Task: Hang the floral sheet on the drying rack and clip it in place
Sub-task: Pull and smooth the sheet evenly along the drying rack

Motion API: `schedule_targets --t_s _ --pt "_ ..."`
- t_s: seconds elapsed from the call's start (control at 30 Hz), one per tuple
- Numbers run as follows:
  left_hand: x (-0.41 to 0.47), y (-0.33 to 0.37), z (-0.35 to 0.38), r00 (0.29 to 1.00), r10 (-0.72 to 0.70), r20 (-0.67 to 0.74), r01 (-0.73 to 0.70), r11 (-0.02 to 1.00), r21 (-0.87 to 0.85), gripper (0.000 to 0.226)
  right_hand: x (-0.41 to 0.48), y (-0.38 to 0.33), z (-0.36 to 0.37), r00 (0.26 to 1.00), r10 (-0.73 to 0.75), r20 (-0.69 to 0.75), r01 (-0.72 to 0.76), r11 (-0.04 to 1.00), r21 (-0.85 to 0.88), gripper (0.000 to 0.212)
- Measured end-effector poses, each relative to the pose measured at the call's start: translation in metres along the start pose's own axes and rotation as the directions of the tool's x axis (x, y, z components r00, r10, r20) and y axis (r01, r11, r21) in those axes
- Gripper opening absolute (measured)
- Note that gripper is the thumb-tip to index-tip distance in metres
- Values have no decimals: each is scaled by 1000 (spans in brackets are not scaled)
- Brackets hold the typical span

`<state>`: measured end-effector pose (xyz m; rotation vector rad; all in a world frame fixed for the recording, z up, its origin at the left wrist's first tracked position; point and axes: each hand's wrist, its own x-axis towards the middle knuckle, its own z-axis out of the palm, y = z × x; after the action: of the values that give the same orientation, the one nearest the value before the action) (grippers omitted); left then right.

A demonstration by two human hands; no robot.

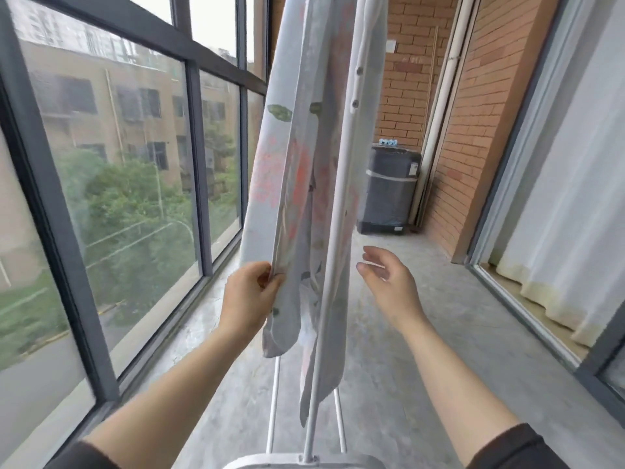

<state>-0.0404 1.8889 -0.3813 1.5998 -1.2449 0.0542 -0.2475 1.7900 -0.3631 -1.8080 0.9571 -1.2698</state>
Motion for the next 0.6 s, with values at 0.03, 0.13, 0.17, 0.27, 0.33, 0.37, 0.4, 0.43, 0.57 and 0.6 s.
schedule_targets --t_s 0.03,0.13,0.17,0.27,0.33,0.37,0.4,0.43,0.57,0.6 --pt "-5 -3 3 1000 1 -8 -2 1000 -11 33 -7 5 0 1000 -16 -3 16 1000 -3 32" --pt "-17 -4 6 999 -43 8 43 999 -16 36 -22 11 -3 1000 10 13 -10 1000 -9 25" --pt "-19 -4 6 998 -60 29 60 998 3 36 -24 11 -6 999 30 21 -29 999 -13 24" --pt "-16 -5 8 995 -75 60 72 997 35 41 -13 10 -16 999 43 33 -43 999 -24 23" --pt "-12 -9 14 997 -60 51 57 997 53 42 1 14 -20 999 36 28 -35 999 -9 23" --pt "-12 -11 18 997 -68 43 66 996 60 41 8 19 -19 999 42 25 -42 999 3 23" --pt "-11 -14 23 997 -70 32 68 996 59 40 15 26 -16 998 61 31 -61 998 7 24" --pt "-10 -17 29 997 -77 24 76 995 59 38 22 34 -12 994 87 60 -87 996 -3 25" --pt "0 -21 47 990 -138 18 136 987 81 37 44 52 13 955 193 225 -182 981 -68 24" --pt "1 -23 51 990 -143 14 141 986 86 35 49 55 19 948 192 252 -179 981 -75 23"
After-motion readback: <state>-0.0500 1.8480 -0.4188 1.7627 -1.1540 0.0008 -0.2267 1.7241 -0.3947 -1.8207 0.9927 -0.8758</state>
